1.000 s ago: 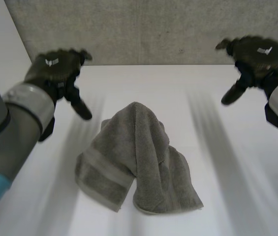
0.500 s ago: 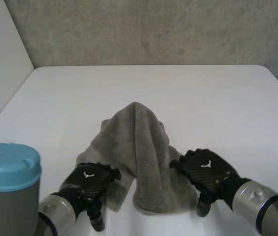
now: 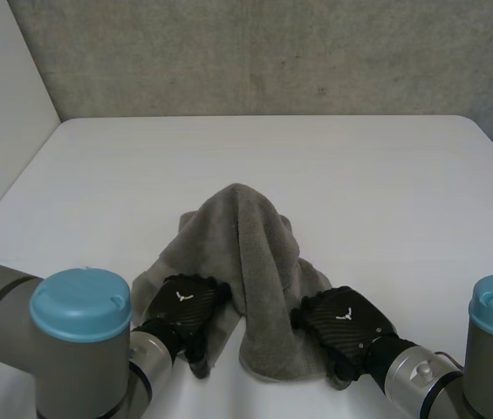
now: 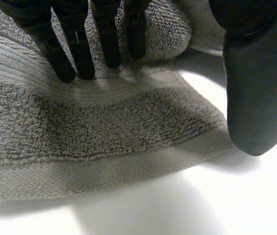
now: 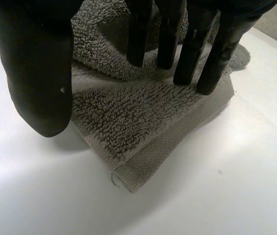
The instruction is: Fold the towel.
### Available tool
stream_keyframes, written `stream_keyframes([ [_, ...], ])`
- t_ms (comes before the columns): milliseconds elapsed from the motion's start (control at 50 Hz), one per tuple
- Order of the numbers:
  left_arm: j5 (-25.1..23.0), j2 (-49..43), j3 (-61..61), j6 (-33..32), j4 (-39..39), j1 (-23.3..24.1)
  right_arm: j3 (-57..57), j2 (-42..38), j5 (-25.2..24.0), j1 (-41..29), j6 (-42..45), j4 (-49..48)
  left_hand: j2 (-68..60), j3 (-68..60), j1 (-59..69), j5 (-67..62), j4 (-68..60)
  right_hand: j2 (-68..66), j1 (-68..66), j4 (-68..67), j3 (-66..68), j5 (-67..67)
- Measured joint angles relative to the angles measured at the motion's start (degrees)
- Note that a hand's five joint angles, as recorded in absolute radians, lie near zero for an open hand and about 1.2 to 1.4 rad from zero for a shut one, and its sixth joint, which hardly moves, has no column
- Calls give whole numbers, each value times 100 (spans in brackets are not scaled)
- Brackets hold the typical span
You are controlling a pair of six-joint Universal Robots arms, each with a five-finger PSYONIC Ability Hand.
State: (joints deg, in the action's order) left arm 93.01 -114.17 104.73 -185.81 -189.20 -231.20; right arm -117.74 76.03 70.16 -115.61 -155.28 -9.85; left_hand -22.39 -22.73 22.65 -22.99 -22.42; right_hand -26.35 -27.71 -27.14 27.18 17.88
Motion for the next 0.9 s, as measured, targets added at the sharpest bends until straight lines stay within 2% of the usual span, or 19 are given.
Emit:
stream_keyframes([
  [80,143,-158,-88,-4,-2,5,-11,-17,5,23,-3,-14,-294,-293,281,-277,-306,-272,-211,-224,232,189],
  [160,339,-295,-183,-6,-4,6,-19,-46,11,62,-16,-36,-1163,-1151,1203,-1049,-1193,-1125,-1000,-1045,1052,960],
  [220,465,-338,-214,-6,-28,6,-20,-58,14,82,-32,-66,-2684,-2604,2597,-2033,-2695,-2359,-2165,-2190,2163,2103],
  [260,536,-326,-209,-4,-75,4,-19,-63,16,93,-40,-88,-3359,-3831,3224,-2936,-4043,-3571,-3321,-3390,3303,3315],
  [320,594,-247,-183,-1,-158,4,-15,-64,23,99,-47,-108,-4277,-4603,3908,-4347,-4772,-4613,-4578,-4627,4579,4594],
  [400,614,-61,-150,12,-244,23,-6,-64,71,101,-53,-121,-5107,-5042,5078,-5058,-5090,-4733,-4733,-4922,4874,4838],
  [500,613,303,-101,45,-333,65,4,-63,180,103,-63,-119,-5748,-5680,5637,-5706,-5757,-4733,-4733,-4922,4874,4838],
  [560,609,474,-79,58,-382,83,10,-61,223,121,-68,-115,-6174,-6305,5840,-6123,-6281,-4733,-4733,-4922,4874,4838],
  [720,606,605,-26,57,-441,55,72,42,259,321,-66,-67,-6189,-6479,5865,-6174,-6333,-4733,-4735,-4922,4874,4838],
  [820,612,710,-19,42,-431,-45,215,467,256,634,-24,120,-6189,-6484,5866,-6175,-6333,-4733,-4748,-4922,4874,4838],
  [900,601,1271,-27,25,-417,-341,542,1200,193,1109,-2,587,-6190,-6503,5880,-6174,-6333,-4733,-4754,-4923,4874,4839],
])
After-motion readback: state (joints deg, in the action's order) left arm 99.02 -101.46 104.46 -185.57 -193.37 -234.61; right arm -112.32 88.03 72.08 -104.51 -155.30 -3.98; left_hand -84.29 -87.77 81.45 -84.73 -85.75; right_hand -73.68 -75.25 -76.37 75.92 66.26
